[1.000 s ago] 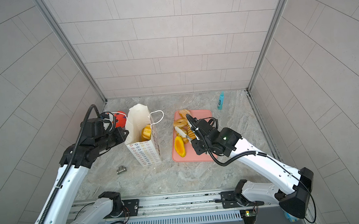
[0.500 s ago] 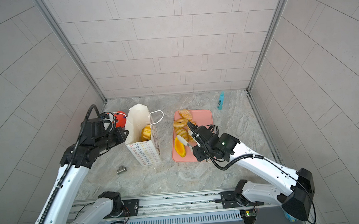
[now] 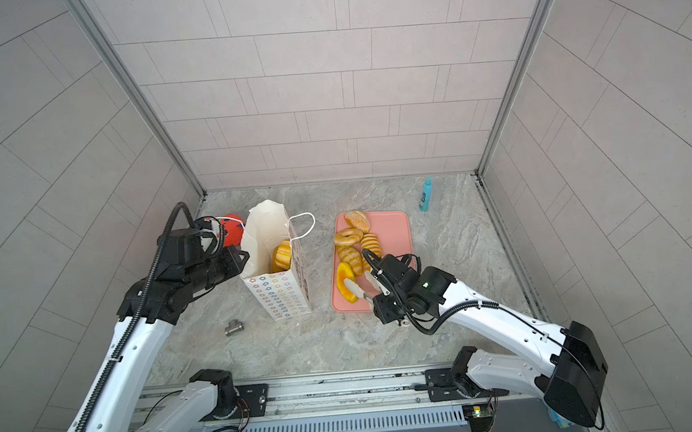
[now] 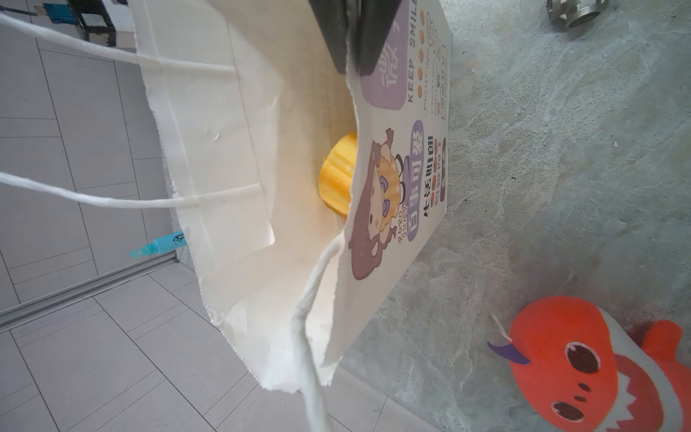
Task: Place the fake bread into the paper bag
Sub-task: 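Move the tongs down toward the croissant and yellow slice on the tray, then close the tongs around the yellow slice with the right gripper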
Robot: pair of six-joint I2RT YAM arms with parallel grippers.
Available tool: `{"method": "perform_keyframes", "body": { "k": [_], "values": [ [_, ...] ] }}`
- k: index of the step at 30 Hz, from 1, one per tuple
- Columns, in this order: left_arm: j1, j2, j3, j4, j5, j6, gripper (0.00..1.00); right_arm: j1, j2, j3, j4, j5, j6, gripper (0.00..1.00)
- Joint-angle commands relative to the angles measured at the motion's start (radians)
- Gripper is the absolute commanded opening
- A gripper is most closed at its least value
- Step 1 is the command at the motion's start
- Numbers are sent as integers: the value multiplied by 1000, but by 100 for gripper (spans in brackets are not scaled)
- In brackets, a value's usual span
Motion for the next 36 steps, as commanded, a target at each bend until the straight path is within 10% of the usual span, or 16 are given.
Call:
{"method": "perform_keyframes", "body": {
  "k": [1,36],
  "values": [
    [-2,-11,-14,13,-4,-6,12,4,-14,-9,37,-11,24,48],
    [-3,-12,-16,7,-11,-2,12,6,171,-18,105,-105,-5,44]
  ]
}}
